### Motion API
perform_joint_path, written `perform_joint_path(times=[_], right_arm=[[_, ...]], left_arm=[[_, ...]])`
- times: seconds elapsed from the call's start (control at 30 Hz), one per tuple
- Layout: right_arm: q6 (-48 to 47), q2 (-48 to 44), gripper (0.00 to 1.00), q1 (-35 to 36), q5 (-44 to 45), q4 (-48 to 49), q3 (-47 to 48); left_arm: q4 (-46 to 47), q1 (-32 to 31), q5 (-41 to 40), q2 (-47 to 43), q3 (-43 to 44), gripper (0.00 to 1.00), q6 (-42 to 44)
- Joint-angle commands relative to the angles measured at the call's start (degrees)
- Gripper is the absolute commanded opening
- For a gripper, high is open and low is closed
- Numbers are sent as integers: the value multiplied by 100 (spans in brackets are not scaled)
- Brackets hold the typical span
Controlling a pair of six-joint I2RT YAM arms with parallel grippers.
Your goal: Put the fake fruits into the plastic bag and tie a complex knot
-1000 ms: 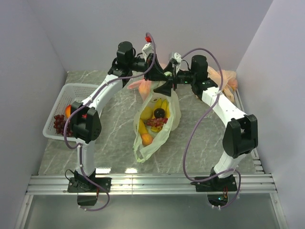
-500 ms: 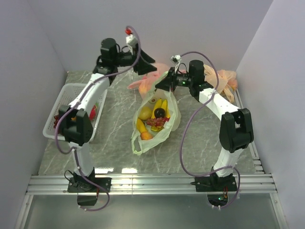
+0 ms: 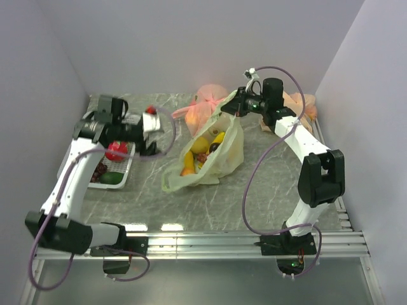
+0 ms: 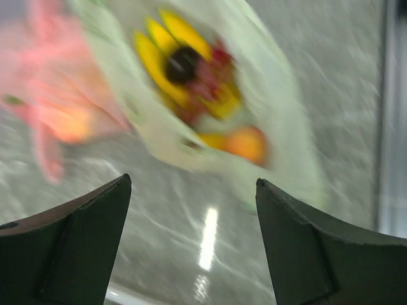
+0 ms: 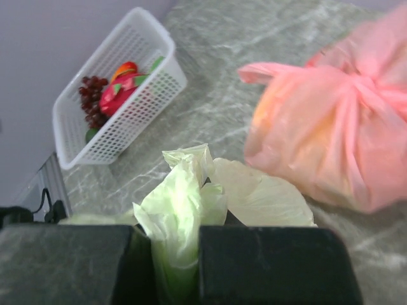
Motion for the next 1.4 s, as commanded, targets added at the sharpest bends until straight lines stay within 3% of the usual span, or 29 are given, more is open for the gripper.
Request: perform_joint_path(times=[0.0, 0.1, 0.2, 0.27, 0.4, 0.73, 0.93, 1.03, 1.13, 1.17, 1.27, 1.37], right_arm=[[82, -118, 0, -56, 680, -643, 274], [118, -188, 0, -56, 1137, -871, 204], [118, -380, 0, -65, 1437, -1021, 12], [91, -521, 0, -82, 1517, -1004, -147], [47, -864, 0, -82, 1499, -1039, -490], [-6, -1084, 0, -73, 1455, -1013, -763], [-32, -1172, 0, -73, 1420, -1004, -850], [-93, -1199, 0, -73, 1394, -1048, -877], [-181, -1234, 0, -73, 1402, -1144, -816], [-277, -1269, 0, -65, 1420, -1231, -763], [-418, -1356, 0, -143, 1508, -1512, -562], [-454, -1637, 0, -232, 1473, -1847, -272]], left_arm=[[-1557, -57, -501, -638, -816, 85, 2151], [-1821, -180, -643, -543, -1133, 85, 1977], [-1593, -171, -757, -96, -1406, 90, 722], [-1392, -31, -722, -15, -1511, 99, 335], [-785, 136, -966, -76, -1819, 99, -536], [-995, 128, -450, 292, -2426, 95, -151], [137, 128, -677, 538, -2610, 85, -827], [551, 136, -687, 670, -2611, 72, -933], [212, 180, -398, 741, -2286, 25, -706], [-52, 198, -283, 758, -2129, 1, -504], [-1160, 373, 121, 785, -798, 0, 103], [-1654, 742, 718, 802, 409, 0, -114]])
